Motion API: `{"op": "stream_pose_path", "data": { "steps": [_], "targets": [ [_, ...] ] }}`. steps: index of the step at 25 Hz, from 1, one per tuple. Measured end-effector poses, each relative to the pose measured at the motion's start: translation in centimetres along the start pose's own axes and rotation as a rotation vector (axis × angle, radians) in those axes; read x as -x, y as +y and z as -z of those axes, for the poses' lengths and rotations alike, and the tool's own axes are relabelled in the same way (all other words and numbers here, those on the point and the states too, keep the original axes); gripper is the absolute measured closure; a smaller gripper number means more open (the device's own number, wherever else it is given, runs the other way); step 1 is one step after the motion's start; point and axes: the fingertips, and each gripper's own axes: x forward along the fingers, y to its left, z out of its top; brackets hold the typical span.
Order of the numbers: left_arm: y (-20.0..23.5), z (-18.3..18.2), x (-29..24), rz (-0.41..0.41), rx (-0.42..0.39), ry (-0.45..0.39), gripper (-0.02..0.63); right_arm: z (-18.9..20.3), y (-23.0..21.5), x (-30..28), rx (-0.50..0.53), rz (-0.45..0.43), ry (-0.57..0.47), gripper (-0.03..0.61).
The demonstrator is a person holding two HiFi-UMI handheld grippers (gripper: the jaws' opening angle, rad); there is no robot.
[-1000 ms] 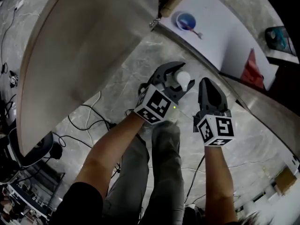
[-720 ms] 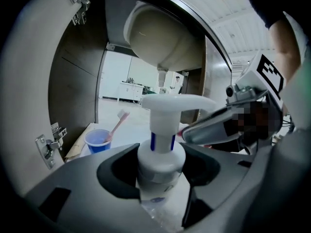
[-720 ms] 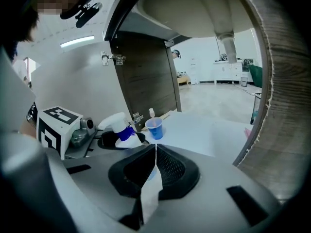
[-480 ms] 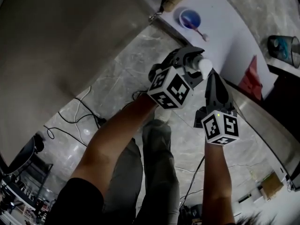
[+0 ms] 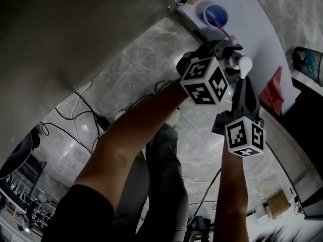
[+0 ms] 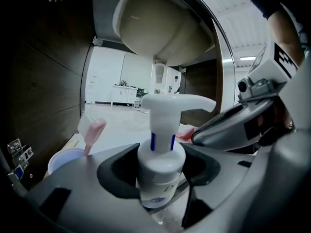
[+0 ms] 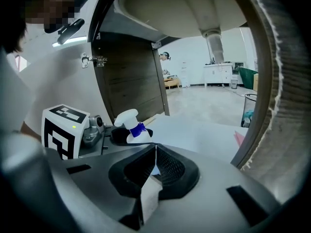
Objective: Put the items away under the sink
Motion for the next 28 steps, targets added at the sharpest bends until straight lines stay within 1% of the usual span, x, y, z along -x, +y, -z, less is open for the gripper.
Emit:
{"op": "stream_pose_path", "data": {
  "steps": [6,15,21,25,28],
  "targets": [
    [-0.1,0.1,-1.4,0.018,-0.039,-0.011,0.373,-0.3,-1.0,-0.4,-0.016,0.015,-0.015,0.543],
    [1.3,-1.1,-2.6,-0.019,-0.088,-0.054,0.373,-0.3,-1.3,-0.2,-0.004,0.018,-0.017,0.543],
    [1.9,-1.2,-3.2,-0.034,-0.069,-0.076,0.370,-0.1,-0.7,-0.4,-0.008,0.001,-0.017,0.543],
    [2.5,-1.4,-3.5,-0.044,-0.030,-0.072,0.370,0.1,-0.6,-0.4,-0.013,-0.001,-0.015,0.543],
    [2.5,-2.0,-3.4,-0.049,-0.027,-0.084,0.365,0.2,-0.6,-0.4,-0.010,-0.002,-0.010,0.543]
  ]
}}
